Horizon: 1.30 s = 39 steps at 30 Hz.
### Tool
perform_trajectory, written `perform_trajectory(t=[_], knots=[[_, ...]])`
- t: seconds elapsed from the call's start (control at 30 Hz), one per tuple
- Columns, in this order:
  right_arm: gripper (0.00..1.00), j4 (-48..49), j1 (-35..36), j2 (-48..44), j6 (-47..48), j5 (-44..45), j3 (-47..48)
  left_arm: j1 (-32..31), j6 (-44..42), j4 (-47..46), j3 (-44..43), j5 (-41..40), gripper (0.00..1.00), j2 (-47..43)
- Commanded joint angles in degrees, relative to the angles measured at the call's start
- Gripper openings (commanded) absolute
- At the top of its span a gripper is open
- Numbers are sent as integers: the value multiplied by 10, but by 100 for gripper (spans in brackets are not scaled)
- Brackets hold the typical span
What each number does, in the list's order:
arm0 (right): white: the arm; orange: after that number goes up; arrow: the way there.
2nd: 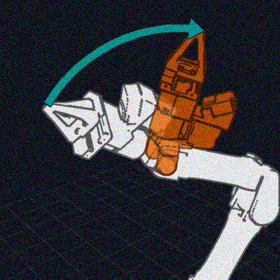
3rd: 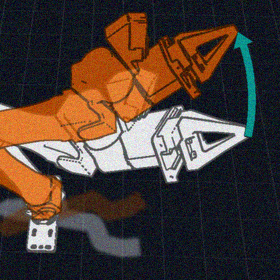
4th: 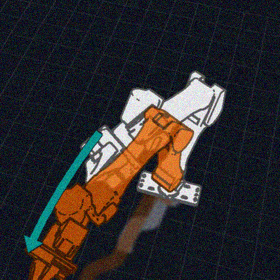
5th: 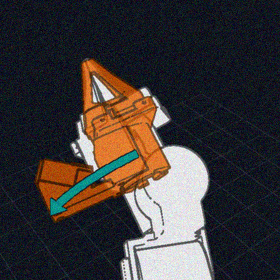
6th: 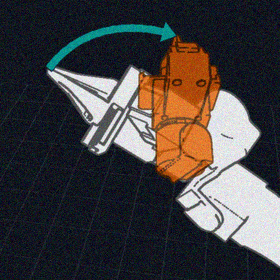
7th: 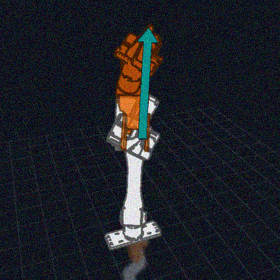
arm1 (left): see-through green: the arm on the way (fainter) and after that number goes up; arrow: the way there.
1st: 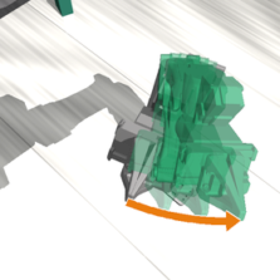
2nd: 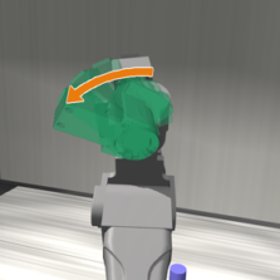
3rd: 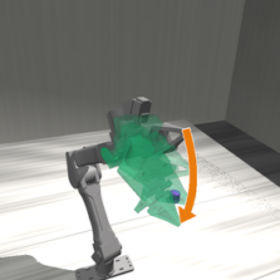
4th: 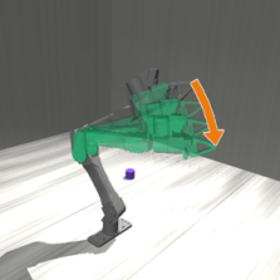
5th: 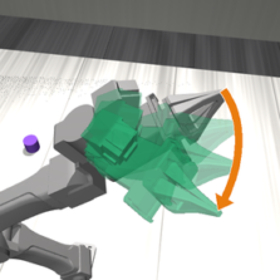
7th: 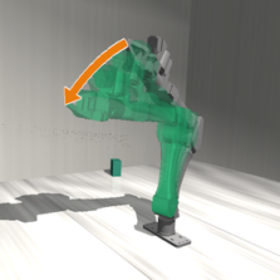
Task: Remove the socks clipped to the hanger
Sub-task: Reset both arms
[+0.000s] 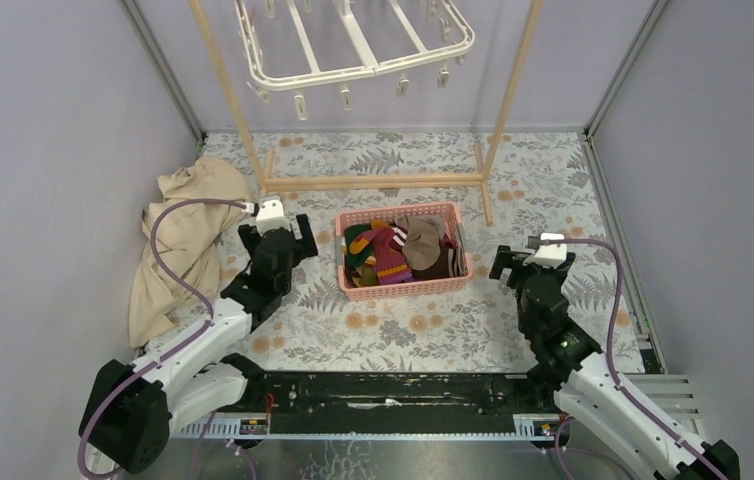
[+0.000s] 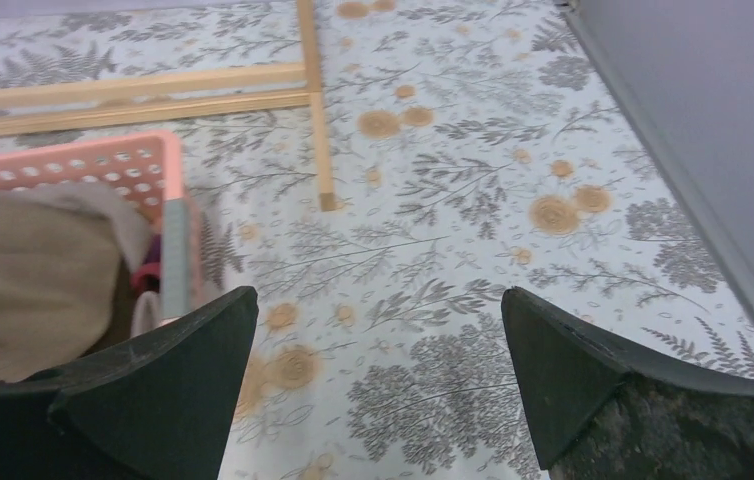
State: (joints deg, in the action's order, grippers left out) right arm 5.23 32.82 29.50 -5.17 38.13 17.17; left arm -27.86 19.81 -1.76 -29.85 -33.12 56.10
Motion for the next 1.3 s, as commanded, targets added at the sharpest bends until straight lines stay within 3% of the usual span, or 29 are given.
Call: perform_trajectory(t=[0.0,0.2,0.37,0.57,0.63,0.77,0.87,1.17,1.27], knots=[[100,232,-5,0,89,96,-73,12,-87,-175,45,-42,99,16],[100,489,-28,128,127,92,-155,22,-151,-282,94,-10,99,57],[100,611,-91,284,101,52,-155,42,-190,-371,118,12,99,101],[99,731,-132,444,72,54,-144,91,-174,-478,162,66,99,156],[100,812,-138,488,98,49,-152,105,-172,-473,152,89,99,167],[100,825,-141,521,116,38,-146,141,-159,-492,136,133,99,199],[100,911,-150,605,124,46,-143,176,-147,-479,116,177,99,217],[100,818,-171,599,119,-3,-96,213,-169,-497,100,219,99,248],[100,731,-196,581,100,-66,-71,222,-178,-525,108,242,99,258]])
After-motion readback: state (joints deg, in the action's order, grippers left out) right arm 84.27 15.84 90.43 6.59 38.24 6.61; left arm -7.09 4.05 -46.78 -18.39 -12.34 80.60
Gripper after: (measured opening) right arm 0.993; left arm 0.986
